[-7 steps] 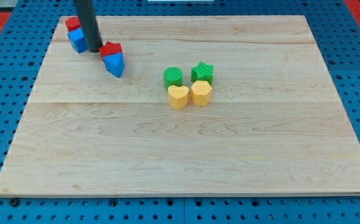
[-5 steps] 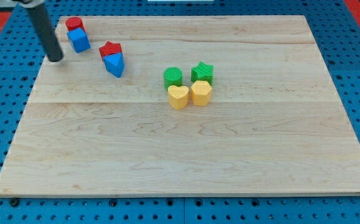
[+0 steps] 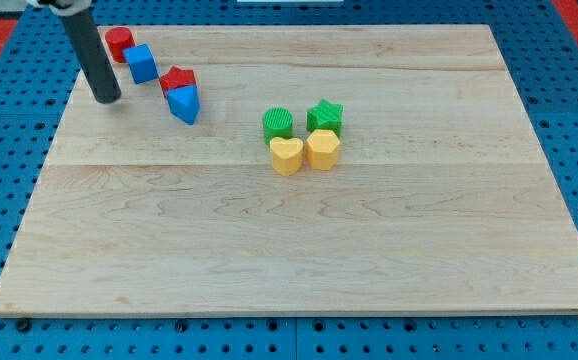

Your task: Arrange the blue and green blocks to form a diagonal line

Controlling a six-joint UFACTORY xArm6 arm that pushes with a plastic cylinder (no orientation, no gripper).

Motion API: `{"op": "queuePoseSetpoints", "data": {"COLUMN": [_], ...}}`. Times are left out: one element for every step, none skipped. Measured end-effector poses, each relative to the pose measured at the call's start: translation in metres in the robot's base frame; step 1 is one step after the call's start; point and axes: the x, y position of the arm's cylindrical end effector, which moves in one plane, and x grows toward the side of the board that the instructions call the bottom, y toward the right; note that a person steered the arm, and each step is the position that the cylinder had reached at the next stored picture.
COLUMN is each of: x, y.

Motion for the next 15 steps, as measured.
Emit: {"op": "queuePoseSetpoints", "data": {"x": [0.014, 0.015, 0.015, 0.038, 0.039, 0.057, 0.089, 0.089, 0.109, 0.096, 0.051, 0.043, 0.032, 0.001, 0.001], "y": [0.044, 0.078, 0.116, 0.132, 0.198, 0.209, 0.25, 0.285, 0.324, 0.362, 0.348, 0.302, 0.288, 0.306, 0.258]}}
